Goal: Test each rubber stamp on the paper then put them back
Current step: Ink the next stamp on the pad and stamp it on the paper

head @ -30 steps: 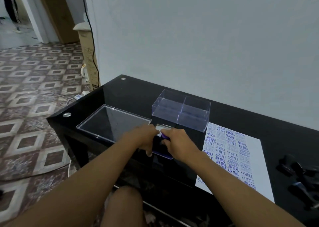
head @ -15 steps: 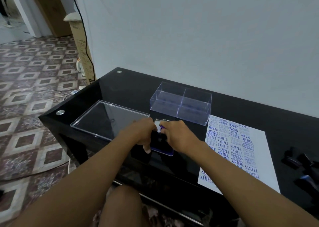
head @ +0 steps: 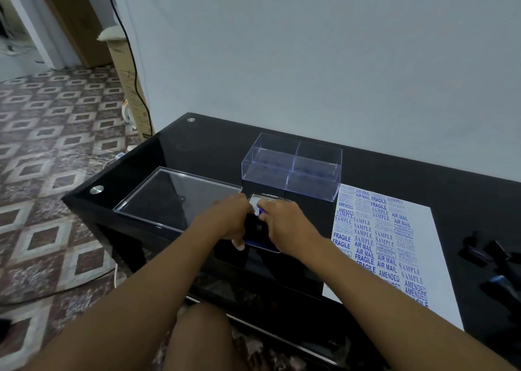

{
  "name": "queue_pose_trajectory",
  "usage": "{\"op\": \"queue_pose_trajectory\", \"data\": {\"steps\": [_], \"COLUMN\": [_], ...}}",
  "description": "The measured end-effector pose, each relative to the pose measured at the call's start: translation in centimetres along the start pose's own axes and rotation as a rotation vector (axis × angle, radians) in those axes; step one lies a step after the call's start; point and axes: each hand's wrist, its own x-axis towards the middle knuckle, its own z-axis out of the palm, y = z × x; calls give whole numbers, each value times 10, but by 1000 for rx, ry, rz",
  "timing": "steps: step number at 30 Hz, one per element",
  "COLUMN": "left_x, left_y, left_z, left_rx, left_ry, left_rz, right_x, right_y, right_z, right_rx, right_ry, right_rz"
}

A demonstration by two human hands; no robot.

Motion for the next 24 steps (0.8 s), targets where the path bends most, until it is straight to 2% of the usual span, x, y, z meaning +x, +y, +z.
{"op": "queue_pose_trajectory", "data": {"steps": [3,6,10,16,21,24], "left_x": [-1,-5,-15,-26,-19,-13], "left_y": [1,4,15,85,150,174], "left_z": [0,-1,-5,-6,14,31], "left_rx": [14,96,114,-57,-141,-135], "left_ry": [-14,-39,-65,76,34,-5], "left_rz": [-4,-6,-21,237,419,464], "right_x": [-11,-32,-81,-166,-220,-240], "right_y": [-4,-8,12,67,83,88], "right_z": [-10,-27,-59,-104,-117,-115], "right_rx": [107,161,145,36,-19,-3], "right_ry": [12,99,208,225,218,196], "right_rz": [7,26,66,287,327,319]}}
